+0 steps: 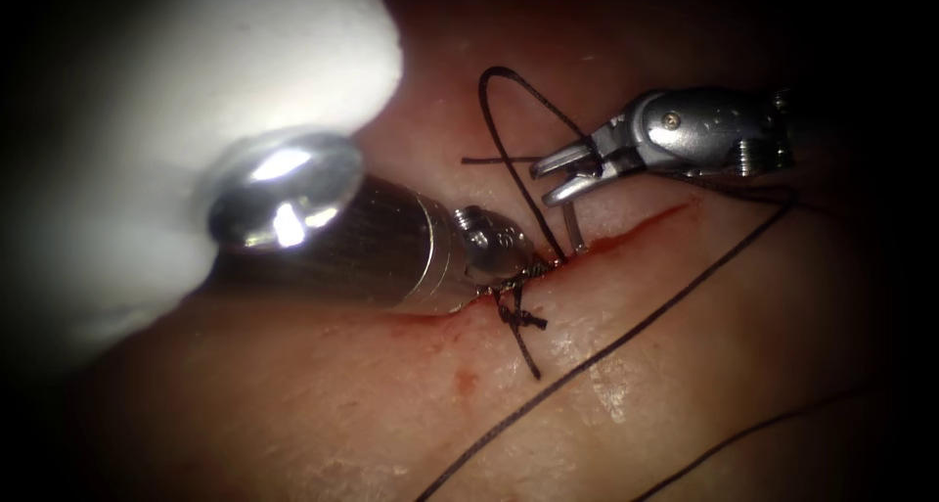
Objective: Wound Closure
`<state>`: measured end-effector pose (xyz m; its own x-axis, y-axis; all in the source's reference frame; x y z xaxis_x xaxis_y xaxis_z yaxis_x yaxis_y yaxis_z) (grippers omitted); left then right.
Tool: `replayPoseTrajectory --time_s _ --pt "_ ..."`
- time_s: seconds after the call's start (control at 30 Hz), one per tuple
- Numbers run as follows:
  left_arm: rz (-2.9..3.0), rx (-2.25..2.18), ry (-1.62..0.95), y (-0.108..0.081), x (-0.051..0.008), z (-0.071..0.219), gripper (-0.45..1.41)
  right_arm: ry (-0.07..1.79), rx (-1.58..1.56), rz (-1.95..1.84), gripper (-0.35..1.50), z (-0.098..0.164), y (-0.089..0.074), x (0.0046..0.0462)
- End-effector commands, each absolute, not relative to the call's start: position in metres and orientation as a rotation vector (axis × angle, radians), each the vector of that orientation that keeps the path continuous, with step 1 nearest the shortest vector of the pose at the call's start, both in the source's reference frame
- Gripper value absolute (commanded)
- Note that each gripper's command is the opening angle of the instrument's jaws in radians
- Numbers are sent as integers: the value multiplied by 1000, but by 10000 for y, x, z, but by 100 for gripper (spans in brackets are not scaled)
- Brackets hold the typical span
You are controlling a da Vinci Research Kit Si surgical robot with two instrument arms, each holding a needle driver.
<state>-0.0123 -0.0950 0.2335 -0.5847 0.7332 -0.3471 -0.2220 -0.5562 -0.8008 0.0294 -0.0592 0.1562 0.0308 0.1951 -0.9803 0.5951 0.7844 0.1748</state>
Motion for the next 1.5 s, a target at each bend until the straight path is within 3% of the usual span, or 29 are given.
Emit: replayPoseTrajectory --time_s 0.03,0.53,1.5 --pt "2156 -925 -983 -959 -130 2340 49 1551 673 -348 -35 1566 -597 302" --pt "2170 -911 -980 -965 -133 2336 51 1441 1000 -76 -35 1560 -586 313" --pt "2173 -908 -981 -976 -137 2329 51 1379 1112 193 -35 1578 -568 337"
